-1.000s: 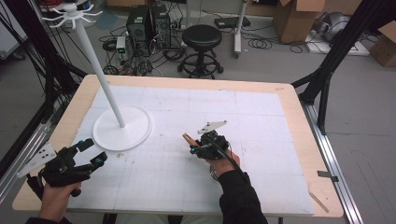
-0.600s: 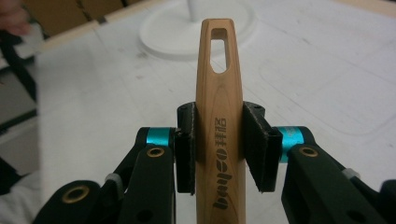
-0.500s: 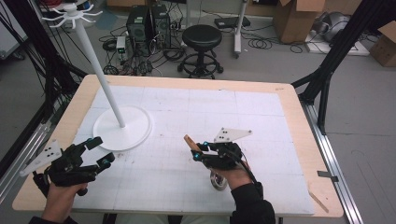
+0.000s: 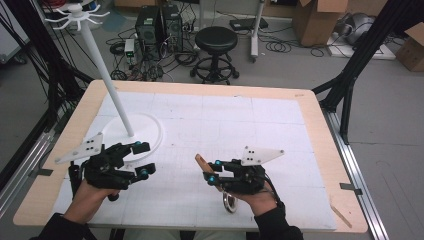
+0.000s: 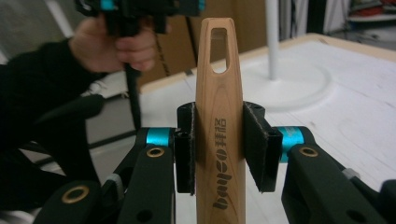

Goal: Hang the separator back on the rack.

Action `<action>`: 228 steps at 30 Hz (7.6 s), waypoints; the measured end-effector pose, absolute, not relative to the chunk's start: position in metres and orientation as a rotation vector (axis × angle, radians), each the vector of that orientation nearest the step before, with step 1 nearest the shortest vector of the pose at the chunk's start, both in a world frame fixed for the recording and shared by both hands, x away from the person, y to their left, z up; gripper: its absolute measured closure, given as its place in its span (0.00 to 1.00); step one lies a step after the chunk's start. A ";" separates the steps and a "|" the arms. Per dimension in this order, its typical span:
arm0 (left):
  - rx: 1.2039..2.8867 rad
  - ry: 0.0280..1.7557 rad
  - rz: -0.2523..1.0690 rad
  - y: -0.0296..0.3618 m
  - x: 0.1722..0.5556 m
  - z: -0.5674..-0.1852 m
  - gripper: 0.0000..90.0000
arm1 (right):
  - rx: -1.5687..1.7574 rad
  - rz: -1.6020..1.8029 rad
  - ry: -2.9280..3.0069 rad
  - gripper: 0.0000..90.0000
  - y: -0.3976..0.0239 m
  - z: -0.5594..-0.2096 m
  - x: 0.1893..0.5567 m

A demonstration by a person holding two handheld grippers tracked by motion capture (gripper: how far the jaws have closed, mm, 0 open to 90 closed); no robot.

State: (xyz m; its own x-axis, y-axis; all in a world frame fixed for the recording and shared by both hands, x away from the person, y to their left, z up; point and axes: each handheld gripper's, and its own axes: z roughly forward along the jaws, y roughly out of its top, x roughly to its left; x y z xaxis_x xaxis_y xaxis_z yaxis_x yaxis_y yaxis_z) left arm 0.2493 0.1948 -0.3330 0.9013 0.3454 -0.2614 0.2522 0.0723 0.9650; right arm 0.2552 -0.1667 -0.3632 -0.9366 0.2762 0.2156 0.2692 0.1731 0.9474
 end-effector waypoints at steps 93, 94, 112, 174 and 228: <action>1.528 0.434 0.289 0.103 0.236 -0.275 0.80 | 0.630 1.859 2.160 0.59 -0.130 -0.353 0.229; 1.524 0.440 0.294 0.102 0.236 -0.275 0.80 | 0.628 1.857 2.145 0.61 -0.131 -0.352 0.229; 1.467 0.468 0.251 0.102 0.243 -0.277 0.79 | 0.654 1.813 2.119 0.78 -0.136 -0.347 0.226; 1.557 0.343 0.052 0.146 0.256 -0.289 0.80 | 0.724 1.979 2.239 0.27 -0.157 -0.342 0.237; 1.447 0.736 0.505 0.290 0.331 -0.161 0.80 | 0.901 1.831 1.979 0.23 -0.227 -0.351 0.227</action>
